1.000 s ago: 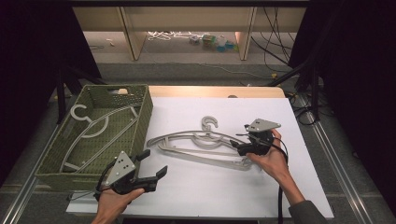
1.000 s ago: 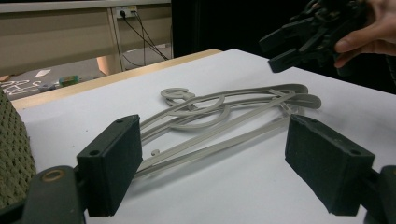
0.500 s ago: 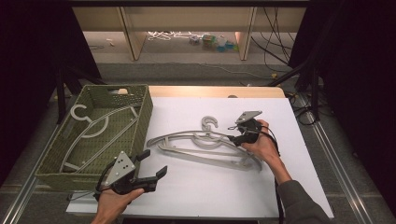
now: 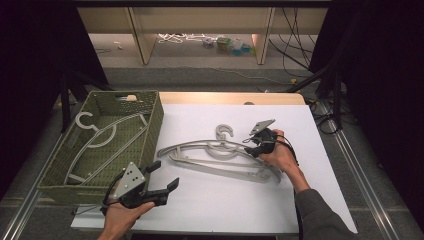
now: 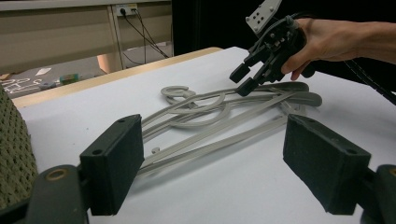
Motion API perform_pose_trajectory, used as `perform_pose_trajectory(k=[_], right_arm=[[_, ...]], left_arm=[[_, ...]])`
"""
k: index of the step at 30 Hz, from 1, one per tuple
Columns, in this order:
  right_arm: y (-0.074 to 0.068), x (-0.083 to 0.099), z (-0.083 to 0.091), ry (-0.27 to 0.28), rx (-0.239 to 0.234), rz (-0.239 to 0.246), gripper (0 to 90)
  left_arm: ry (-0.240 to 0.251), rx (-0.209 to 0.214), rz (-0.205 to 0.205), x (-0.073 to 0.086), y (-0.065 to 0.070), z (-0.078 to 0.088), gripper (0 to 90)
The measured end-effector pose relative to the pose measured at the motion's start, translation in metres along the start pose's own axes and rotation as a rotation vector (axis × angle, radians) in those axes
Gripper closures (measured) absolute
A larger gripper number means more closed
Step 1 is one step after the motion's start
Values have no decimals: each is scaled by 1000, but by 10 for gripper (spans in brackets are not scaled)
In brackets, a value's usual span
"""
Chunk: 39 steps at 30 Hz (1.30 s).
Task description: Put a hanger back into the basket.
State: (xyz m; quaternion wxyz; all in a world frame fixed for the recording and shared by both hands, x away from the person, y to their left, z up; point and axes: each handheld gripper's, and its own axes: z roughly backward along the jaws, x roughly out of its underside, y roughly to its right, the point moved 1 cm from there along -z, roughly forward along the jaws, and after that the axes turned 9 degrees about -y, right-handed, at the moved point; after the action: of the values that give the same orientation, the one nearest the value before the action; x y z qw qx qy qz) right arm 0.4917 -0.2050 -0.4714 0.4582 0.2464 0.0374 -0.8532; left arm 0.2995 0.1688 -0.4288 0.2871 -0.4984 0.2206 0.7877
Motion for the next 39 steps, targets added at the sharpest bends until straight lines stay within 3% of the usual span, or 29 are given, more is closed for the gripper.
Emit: perform_pose_trajectory(k=[9,12,14,20,25,29,32,39], right_arm=[[0,-7,-11,-31,-12,43,608],[-1,-8,-14,-43,-26,43,635],[-1,-10,-14,-52,-34,37,658],[0,-13,-16,-65,-60,40,739],[-1,-17,-16,-82,-56,86,788],[-5,-19,-14,-103,-35,162,810],[-8,-22,-9,-98,-9,203,816],[-11,-24,7,-51,12,243,818]], left_arm=[[-1,0,-3,0,0,1,202],[5,10,17,0,1,0,202],[6,10,-8,0,0,0,202],[4,12,-6,0,1,0,202],[4,23,-10,0,1,-2,203],[-1,14,1,0,1,-1,203],[-1,14,-1,0,0,-1,203],[-3,12,-4,0,0,0,204]])
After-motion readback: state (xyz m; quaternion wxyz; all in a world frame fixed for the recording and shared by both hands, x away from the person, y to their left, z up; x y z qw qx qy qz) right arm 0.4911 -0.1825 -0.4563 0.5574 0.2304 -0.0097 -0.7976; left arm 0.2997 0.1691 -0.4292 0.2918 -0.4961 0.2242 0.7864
